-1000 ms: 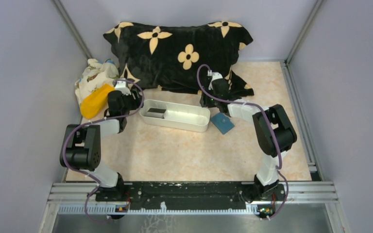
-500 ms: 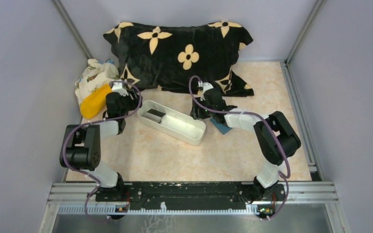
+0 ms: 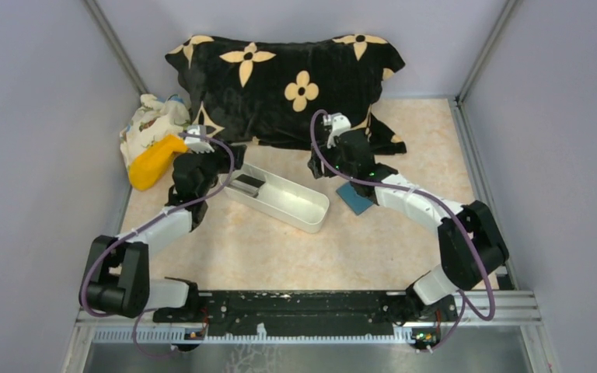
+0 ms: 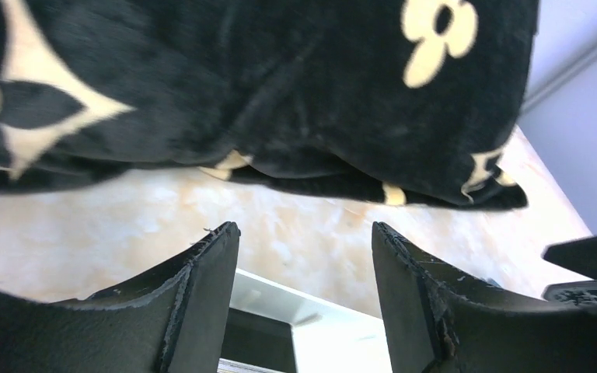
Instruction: Take the credit cards out of the card holder
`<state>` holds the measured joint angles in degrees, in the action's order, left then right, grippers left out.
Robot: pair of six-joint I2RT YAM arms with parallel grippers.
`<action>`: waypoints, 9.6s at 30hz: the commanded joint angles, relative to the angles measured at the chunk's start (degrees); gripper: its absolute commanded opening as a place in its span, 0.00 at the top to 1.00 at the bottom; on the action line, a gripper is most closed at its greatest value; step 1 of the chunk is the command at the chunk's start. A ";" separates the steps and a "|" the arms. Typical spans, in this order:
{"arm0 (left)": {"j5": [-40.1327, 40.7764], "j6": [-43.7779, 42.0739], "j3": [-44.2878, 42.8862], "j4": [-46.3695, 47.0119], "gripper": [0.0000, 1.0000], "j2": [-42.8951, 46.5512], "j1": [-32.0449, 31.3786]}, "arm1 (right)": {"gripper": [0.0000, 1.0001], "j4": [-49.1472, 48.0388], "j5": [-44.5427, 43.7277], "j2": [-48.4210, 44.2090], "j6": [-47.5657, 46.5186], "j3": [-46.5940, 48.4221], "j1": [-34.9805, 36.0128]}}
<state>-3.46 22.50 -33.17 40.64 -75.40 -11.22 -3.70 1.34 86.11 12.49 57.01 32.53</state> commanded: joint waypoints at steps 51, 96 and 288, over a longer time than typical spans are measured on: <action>-4.69 -0.30 3.31 4.09 0.28 -1.22 -3.63 | 1.00 2.95 14.14 23.20 -13.66 22.10 9.37; 1.41 -3.97 3.72 4.43 0.27 -1.08 -4.07 | 1.00 0.58 7.68 25.15 -8.15 26.09 18.88; -6.03 16.92 -16.43 -19.88 0.41 -23.02 -23.31 | 1.00 -0.42 9.62 -9.95 20.07 -10.42 -6.52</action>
<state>-9.04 40.38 -49.95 19.38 -100.90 -34.87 -2.07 7.46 80.66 34.89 41.67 25.85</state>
